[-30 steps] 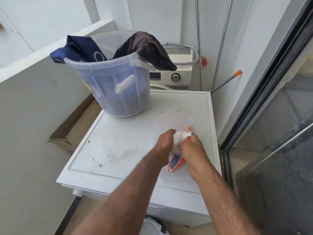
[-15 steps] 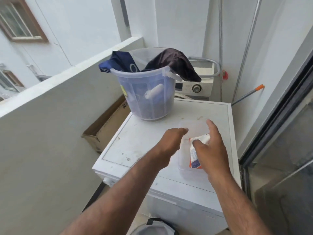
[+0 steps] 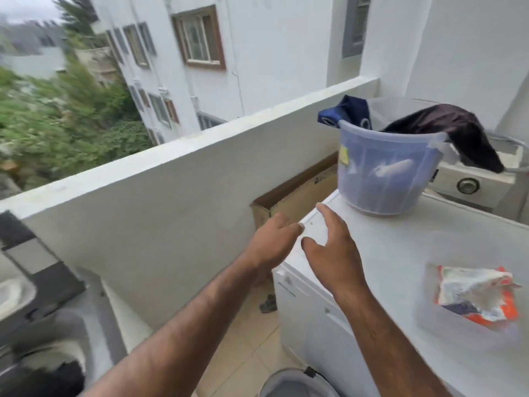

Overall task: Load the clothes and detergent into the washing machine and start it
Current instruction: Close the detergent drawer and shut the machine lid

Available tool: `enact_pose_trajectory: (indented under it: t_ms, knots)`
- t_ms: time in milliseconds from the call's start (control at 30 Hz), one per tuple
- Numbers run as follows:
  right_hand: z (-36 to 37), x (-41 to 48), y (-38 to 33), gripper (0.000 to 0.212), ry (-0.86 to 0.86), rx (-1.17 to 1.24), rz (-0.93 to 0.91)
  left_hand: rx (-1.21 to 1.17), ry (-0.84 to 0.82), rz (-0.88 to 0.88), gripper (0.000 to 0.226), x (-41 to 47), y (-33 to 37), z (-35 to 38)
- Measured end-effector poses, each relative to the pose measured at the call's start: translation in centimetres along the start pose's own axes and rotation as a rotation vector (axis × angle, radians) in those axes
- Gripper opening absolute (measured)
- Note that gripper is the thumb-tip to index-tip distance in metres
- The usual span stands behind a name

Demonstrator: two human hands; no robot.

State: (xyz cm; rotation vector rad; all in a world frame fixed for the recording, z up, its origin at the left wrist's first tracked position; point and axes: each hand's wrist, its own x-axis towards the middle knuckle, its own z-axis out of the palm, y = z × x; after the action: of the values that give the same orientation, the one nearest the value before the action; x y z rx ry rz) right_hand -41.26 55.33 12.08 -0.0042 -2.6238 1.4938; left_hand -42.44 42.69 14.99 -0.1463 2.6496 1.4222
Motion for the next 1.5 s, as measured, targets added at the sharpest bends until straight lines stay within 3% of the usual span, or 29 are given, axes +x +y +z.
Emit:
enact_pose_trajectory:
  t_ms: [200, 567, 1000, 1267, 1500]
  knots:
    - [7.4, -2.2, -4.9, 0.070, -0.190, -0.005, -0.138, 0.034, 0.175, -0.118, 0.053, -4.5, -6.4, -8.4]
    - [21.2, -10.7, -14.4, 0.071, -0.464, -0.067, -0.285, 0.041, 0.411, -0.282, 0.054, -15.2, -19.8, -21.1]
    - [37.2, -22.9, -23.5, 0.069, -0.625, -0.107, -0.334, -0.003, 0.469, -0.333, 0.054, -26.2, -33.6, -33.5]
    - [43.8, -27.1, -24.2, 0.067, -0.710, -0.182, -0.338, -0.117, 0.495, -0.392, 0.053, -29.0, -39.7, -35.5]
    - [47.9, -29.5, -23.4, 0.067, -0.831, -0.153, -0.231, -0.242, 0.468, -0.453, 0.057, -30.1, -44.1, -36.0]
